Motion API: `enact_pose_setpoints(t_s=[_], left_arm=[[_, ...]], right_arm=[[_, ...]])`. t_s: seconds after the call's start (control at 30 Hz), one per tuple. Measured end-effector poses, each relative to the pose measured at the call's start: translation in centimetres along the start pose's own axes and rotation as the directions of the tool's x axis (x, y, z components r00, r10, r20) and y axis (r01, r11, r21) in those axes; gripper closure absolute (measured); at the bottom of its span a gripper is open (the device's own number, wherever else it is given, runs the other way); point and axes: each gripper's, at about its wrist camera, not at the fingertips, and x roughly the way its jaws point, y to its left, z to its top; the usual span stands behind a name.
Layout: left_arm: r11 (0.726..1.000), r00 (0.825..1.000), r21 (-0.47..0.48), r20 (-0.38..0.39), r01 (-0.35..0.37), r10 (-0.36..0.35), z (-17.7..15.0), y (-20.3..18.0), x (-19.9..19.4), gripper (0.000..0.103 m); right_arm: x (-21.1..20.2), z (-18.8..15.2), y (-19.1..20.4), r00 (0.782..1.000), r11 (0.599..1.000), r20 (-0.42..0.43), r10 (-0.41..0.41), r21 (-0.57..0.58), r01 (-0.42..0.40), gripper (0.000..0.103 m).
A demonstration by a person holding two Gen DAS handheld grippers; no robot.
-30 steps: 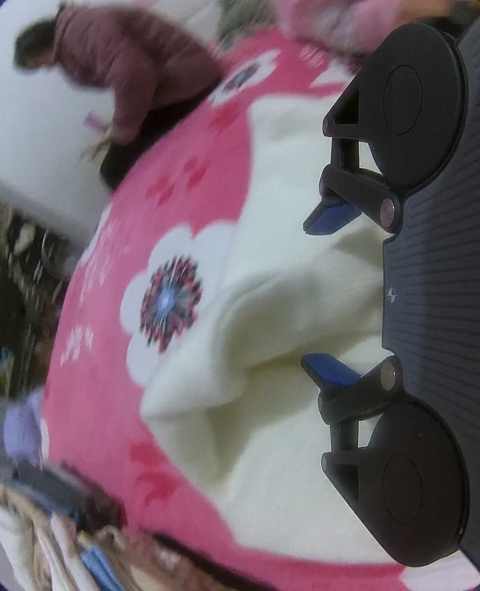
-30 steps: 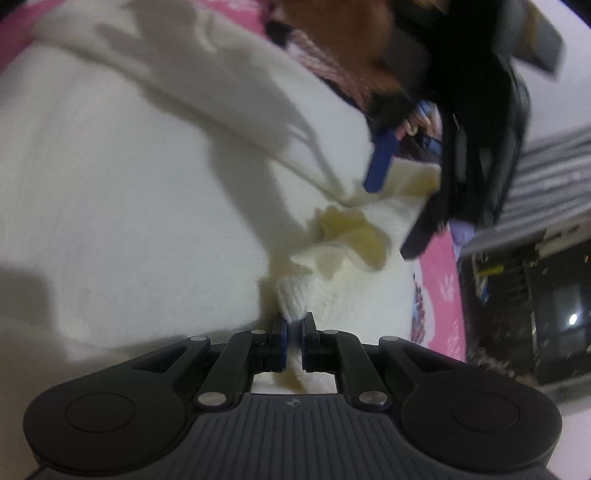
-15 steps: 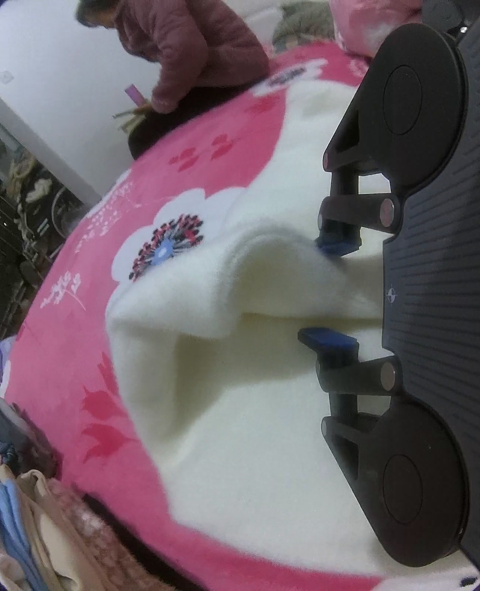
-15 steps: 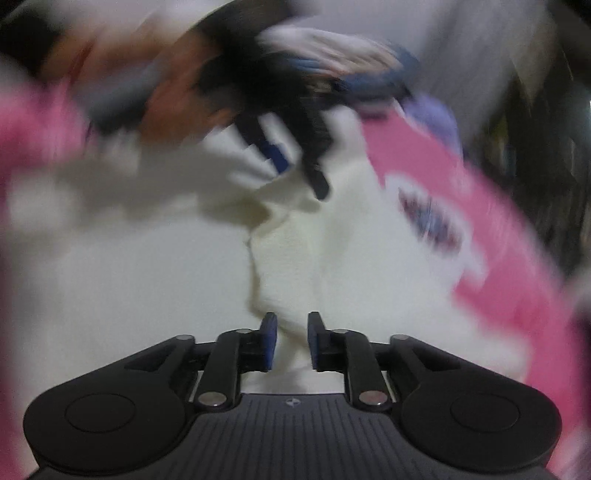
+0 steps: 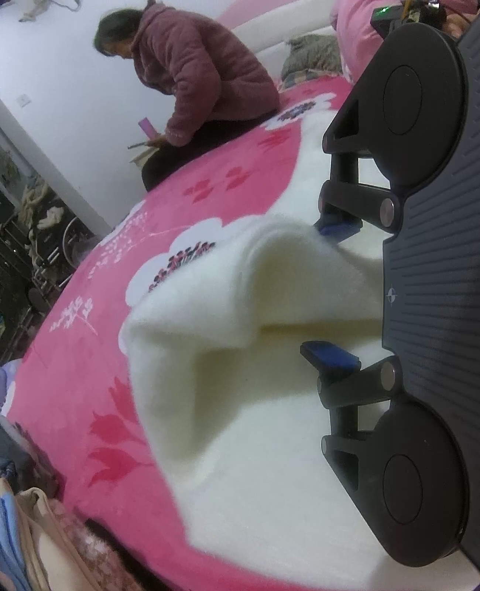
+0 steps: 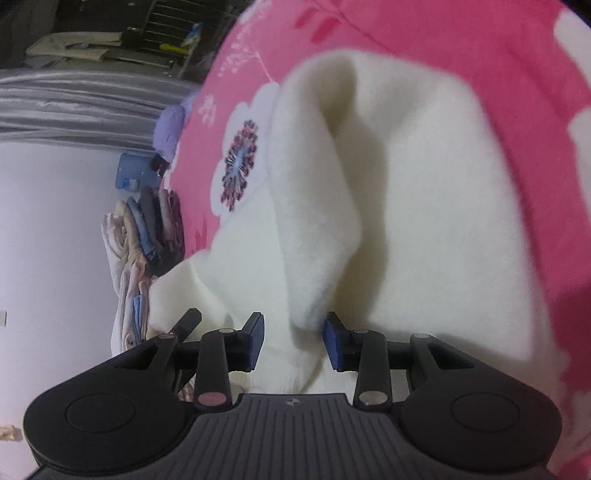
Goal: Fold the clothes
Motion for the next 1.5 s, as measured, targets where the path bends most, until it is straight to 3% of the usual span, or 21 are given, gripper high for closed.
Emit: enact_pose_setpoints(t_s=[0.07, 0.13, 0.2, 0.33, 0.43, 0.53, 0.63, 0.77, 0.9, 1.0, 1.2, 1.5], left_arm=[[1.000, 1.000, -0.003, 0.005, 0.004, -0.004, 0.0, 0.0, 0.2, 0.050], [1.000, 1.000, -0.012, 0.004, 0.015, -0.015, -0.1, 0.1, 0.3, 0.063], [0.999, 1.000, -0.027, -0.012, 0.024, -0.024, 0.0, 0.4, 0.4, 0.067], [0.999, 1.000, -0.043, -0.021, 0.013, -0.014, 0.0, 0.7, 0.3, 0.076], [0.998, 1.000, -0.068, -0.024, 0.004, -0.005, 0.0, 1.2, 0.3, 0.079], [0.996, 1.000, -0.087, -0.026, -0.004, 0.002, -0.1, 1.5, 0.3, 0.080], [0.995, 1.000, -0.096, -0.026, -0.012, 0.010, -0.2, 1.6, 0.3, 0.082], [0.993, 0.999, -0.113, -0.032, -0.017, 0.013, -0.2, 1.9, 0.3, 0.084], [0.993, 0.999, -0.113, -0.022, -0.026, 0.023, -0.4, 1.9, -0.1, 0.091], [0.992, 1.000, -0.121, -0.011, -0.028, 0.027, -0.6, 1.8, -0.9, 0.093], [0.988, 1.000, -0.151, -0.009, 0.027, -0.029, -1.9, 1.6, -4.0, 0.094], [0.994, 0.996, -0.091, -0.063, 0.057, -0.062, -4.6, 0.5, -8.2, 0.094]], right_arm=[[0.4, -0.2, -0.2, 1.000, 0.999, 0.007, 0.029, 0.031, -0.029, 0.064], [0.6, -0.5, -0.2, 0.999, 0.998, 0.009, 0.051, 0.047, -0.051, 0.064], [0.5, -0.6, -0.2, 0.998, 0.996, 0.009, 0.060, 0.059, -0.060, 0.064], [-0.1, -1.5, -0.7, 0.999, 0.996, 0.006, 0.036, 0.085, -0.037, 0.064], [-0.3, -1.8, -1.2, 1.000, 0.991, 0.005, -0.006, 0.130, 0.005, 0.059], [-0.3, -1.4, -1.4, 0.999, 0.986, 0.043, -0.003, 0.169, -0.005, 0.055], [0.2, -0.7, -0.9, 0.996, 0.988, 0.083, 0.025, 0.149, -0.037, 0.053], [1.9, -1.2, -0.5, 0.998, 0.992, 0.044, 0.041, 0.114, -0.046, 0.054], [3.4, -2.3, 0.3, 1.000, 0.999, 0.006, 0.021, 0.043, -0.022, 0.060], [3.3, -2.8, 1.8, 1.000, 0.998, -0.010, -0.022, -0.059, 0.022, 0.089], [-0.1, -3.6, 3.7, 1.000, 0.983, 0.006, -0.020, -0.180, 0.021, 0.090], [-3.1, -4.9, 4.6, 0.995, 0.982, -0.093, -0.039, -0.187, 0.021, 0.090]])
